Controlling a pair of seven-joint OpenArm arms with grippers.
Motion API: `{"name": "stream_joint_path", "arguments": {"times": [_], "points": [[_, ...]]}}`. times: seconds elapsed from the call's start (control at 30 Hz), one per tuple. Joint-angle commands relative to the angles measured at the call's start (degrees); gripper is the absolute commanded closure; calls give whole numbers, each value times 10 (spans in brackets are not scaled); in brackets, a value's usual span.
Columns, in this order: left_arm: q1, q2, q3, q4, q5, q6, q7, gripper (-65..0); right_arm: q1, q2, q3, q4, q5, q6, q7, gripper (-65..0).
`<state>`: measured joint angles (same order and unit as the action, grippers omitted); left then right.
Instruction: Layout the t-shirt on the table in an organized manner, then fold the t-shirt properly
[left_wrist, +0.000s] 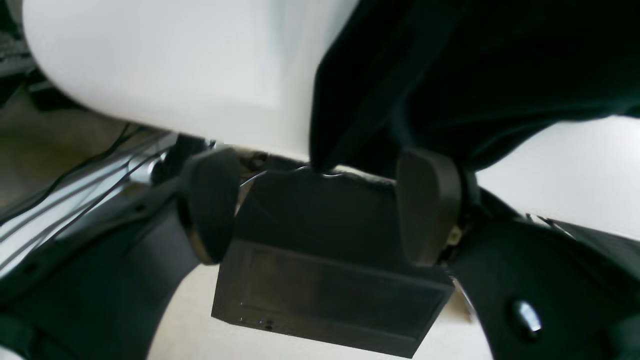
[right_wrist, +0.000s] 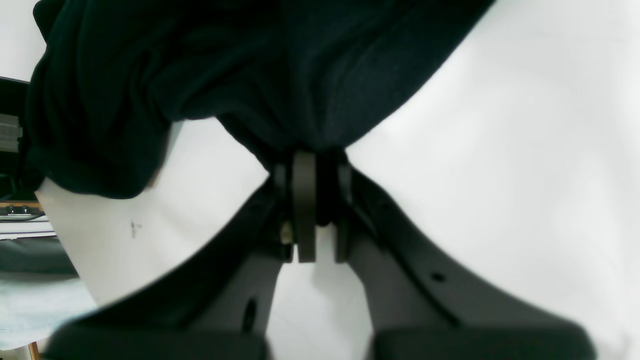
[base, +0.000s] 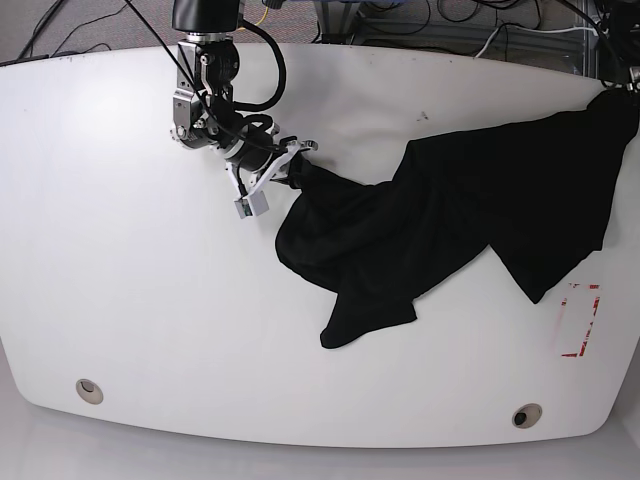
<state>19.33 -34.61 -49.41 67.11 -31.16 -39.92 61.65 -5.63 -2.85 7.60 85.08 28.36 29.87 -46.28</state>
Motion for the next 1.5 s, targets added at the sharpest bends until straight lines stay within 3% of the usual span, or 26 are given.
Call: {"name": "stream_joint_path", "arguments": {"times": [0.0, 0.67, 0.97, 1.17, 1.47], "points": [[-8, -17, -2, 7, 0, -1, -7, -464, 7, 0, -1, 10, 9, 4, 10, -3], [-28, -14, 53, 6, 3, -1, -7, -463, 7, 0, 2, 10, 9, 6, 10, -3], [-28, 3, 50, 5, 65, -1, -9, -463, 7, 0, 2, 10, 10, 7, 10, -3], [-28, 18, 51, 5, 109, -1, -46, -463, 7, -1, 1, 10, 10, 7, 11, -3], [-31, 23, 54, -31, 112, -1, -54, -458, 7, -1, 2, 10, 10, 7, 11, -3]]}}
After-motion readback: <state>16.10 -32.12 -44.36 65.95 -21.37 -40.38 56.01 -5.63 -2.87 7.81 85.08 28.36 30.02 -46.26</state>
